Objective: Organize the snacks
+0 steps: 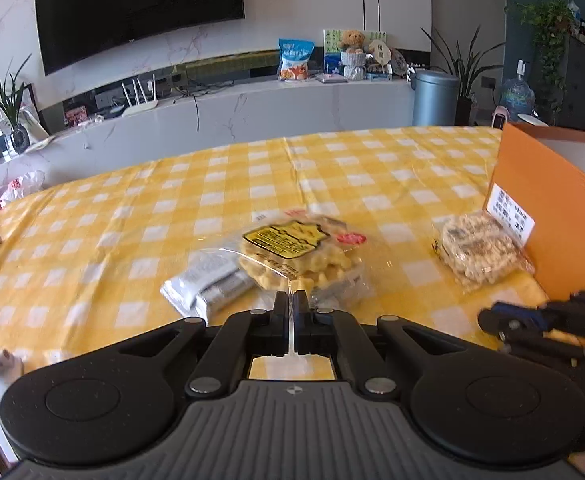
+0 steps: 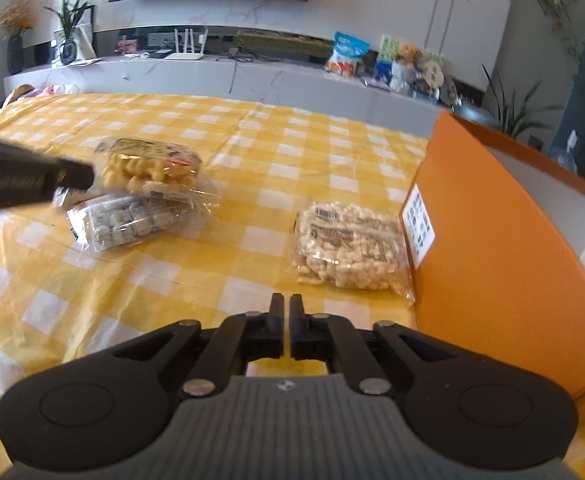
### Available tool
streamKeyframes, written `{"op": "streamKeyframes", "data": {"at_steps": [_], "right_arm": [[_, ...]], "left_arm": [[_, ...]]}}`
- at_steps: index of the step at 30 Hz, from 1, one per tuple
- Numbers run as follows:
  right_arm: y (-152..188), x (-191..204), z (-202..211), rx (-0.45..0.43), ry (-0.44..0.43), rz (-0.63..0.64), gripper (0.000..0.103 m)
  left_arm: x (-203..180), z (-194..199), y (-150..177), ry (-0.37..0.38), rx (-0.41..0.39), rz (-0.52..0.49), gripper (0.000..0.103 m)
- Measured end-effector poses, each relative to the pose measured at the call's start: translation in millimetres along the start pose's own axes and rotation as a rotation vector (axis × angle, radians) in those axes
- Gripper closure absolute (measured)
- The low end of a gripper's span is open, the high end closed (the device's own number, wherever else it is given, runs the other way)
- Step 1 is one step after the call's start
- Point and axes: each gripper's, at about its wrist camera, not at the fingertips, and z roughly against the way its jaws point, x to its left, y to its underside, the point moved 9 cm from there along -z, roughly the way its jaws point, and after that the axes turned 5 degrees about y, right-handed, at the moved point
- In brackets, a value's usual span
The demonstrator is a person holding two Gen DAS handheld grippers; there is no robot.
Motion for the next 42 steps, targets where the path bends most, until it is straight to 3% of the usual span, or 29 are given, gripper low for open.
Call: {"op": "streamKeyframes", "data": {"at_steps": [2, 3, 4, 14, 19, 23, 26, 29, 31, 32, 38, 42], "right_arm": [[-1, -5, -1, 0.012, 0.001, -0.064, 0.091], [-2, -6, -2, 0.012, 0.005, -0.090, 0.080], [-3, -7, -3, 0.007, 0.013, -0.111, 0.078], [-18, -9, -20, 0.058, 0.116, -0.380, 0.075], [-25, -5, -23, 0.064, 0.147, -0.428, 0.073], [-31, -3, -17, 0.031, 0.127, -0.438, 0.060], [-30, -2, -28, 0.074, 0.123, -0.463, 0.060], [-29, -5, -37, 0.090, 0.149, -0.495, 0.063], [-30, -9, -38, 0.079, 0.161, -0.497, 0.092], [-30, -9, -39, 0.077, 0.151, -0.499, 0.100], [-22, -11, -29, 0.061, 0.106, -0.449, 0.103], [-15, -9, -14, 0.051, 0.032, -0.382, 0.103]], "left_arm": [[-1, -1, 5, 0.004, 0.010, 0.016, 0.101], [-1, -1, 6, 0.007, 0.012, 0.028, 0.101], [-1, -1, 6, 0.013, 0.013, 0.040, 0.101], [-2, -5, 6, 0.048, 0.017, 0.080, 0.101], [-3, -6, 5, 0.068, 0.016, 0.090, 0.101], [-6, -6, 7, 0.077, 0.015, 0.094, 0.101], [-5, -6, 6, 0.082, 0.016, 0.101, 0.101], [-4, -6, 6, 0.081, 0.019, 0.101, 0.101], [-3, -6, 6, 0.079, 0.019, 0.098, 0.101], [-3, -5, 6, 0.079, 0.019, 0.099, 0.101], [-7, -3, 6, 0.083, 0.020, 0.095, 0.101], [-8, 6, 8, 0.073, 0.019, 0.095, 0.101]]}}
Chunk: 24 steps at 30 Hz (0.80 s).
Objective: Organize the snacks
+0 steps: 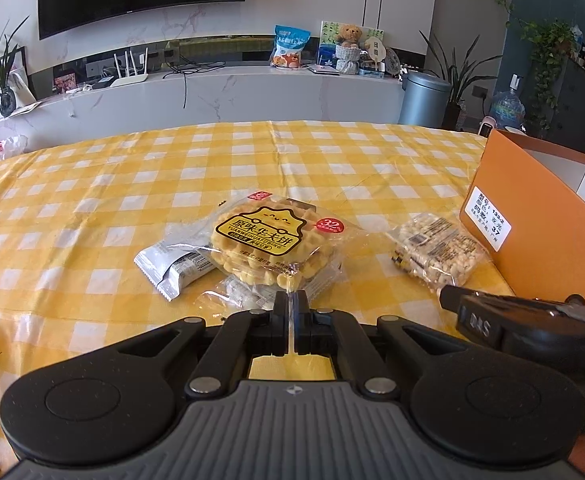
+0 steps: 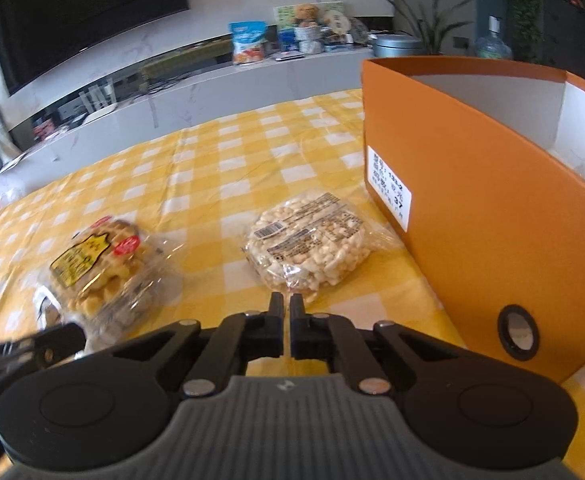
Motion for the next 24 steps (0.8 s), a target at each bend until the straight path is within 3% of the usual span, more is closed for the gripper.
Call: {"op": "streamKeyframes", "data": {"at_steps": [8, 17, 24], "right_arm": [[26, -9, 40, 0.078, -0.182, 0.208, 0.103], [58, -43, 87, 0.139, -0.256, 0.373, 0.103], [85, -54, 115, 0.166, -0.307, 0.411, 0.103]], "left_arm": [[-5, 28, 18, 0.023, 0.042, 0.035, 0.101], [-39, 66, 66, 0.071, 0.137, 0.000, 0.101], [-39, 85, 96, 0.047, 0.206, -0.047, 0.101]]}}
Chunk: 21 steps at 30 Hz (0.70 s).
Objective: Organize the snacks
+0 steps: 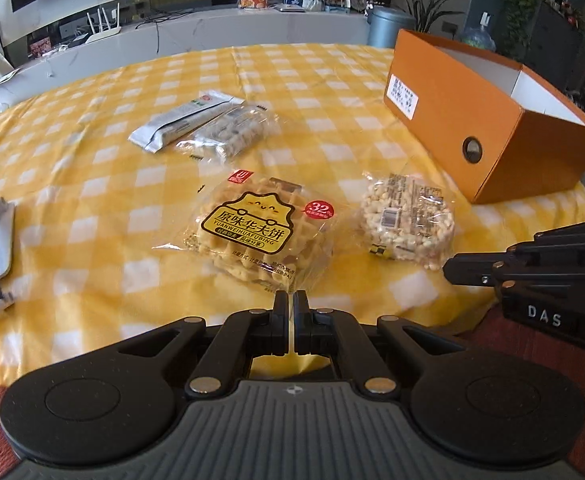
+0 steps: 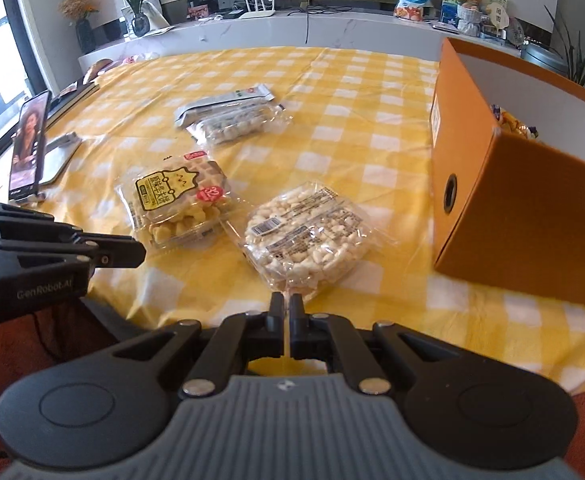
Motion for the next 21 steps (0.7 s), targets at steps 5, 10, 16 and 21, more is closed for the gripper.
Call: {"op": "streamKeyframes", "data": {"at_steps": [5, 10, 16, 21], "right_arm": [[9, 7, 0, 0.001, -0.018, -0.019, 0.103], [7, 15, -3, -0.006, -0.038, -0.014, 0.103], [0, 17, 8, -0.032, -0.032, 0.046, 0.064], [-10, 12, 8, -0.041, -0.008, 0.143, 0.047]], "left_arm": [[30, 9, 6, -0.097, 0.023, 0.035, 0.099], [39, 21, -4, -0.117, -0.024, 0.087, 0.062], [36, 23, -18, -0.106, -0.050, 0.180, 0.011], [44, 5, -29, -0.065, 0.013, 0.343, 0.007]]}}
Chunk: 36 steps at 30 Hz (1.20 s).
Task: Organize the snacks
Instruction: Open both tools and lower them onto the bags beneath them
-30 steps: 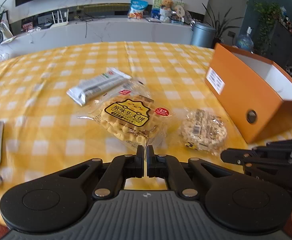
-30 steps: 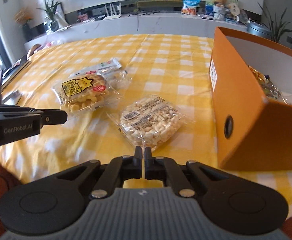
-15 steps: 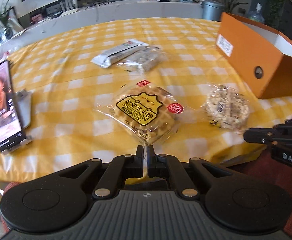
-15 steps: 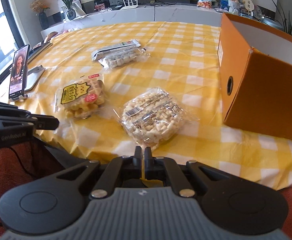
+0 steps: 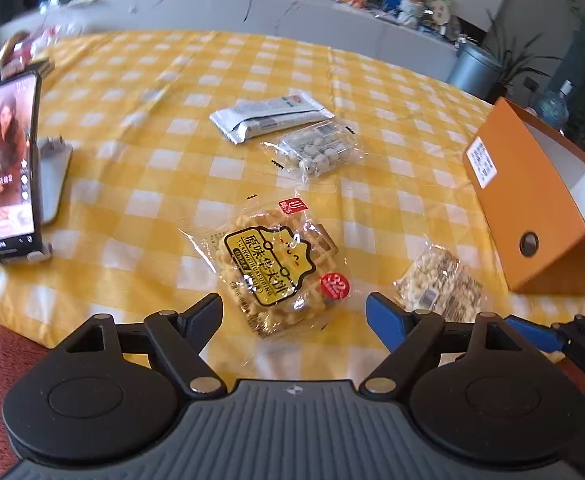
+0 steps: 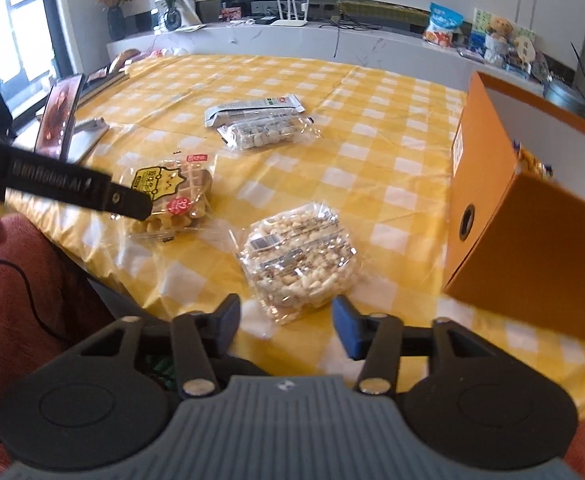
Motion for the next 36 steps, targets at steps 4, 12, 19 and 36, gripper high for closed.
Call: {"op": "streamKeyframes", "data": {"at_steps": [4, 12, 19, 36], "right_arm": [[-13, -3, -5, -0.019, 0.014, 0.072, 0.036], [-32, -8, -33, -0.002, -0.025, 0.068, 0.031], [-36, 2, -47, 0.006, -0.090, 0.110, 0.015], [-31, -2, -53, 0.033, -0.058, 0.074, 0.018]], "left_arm": [[0, -13, -11, -0.011, 0.013, 0.052, 0.006], [-1, -36, -28, -0.076, 0.027, 0.061, 0.003], [-24, -52, -41, -0.050, 0.049, -0.099, 0.003], [-7, -13, -31, -0.060, -0.055, -0.008, 0.001]]}}
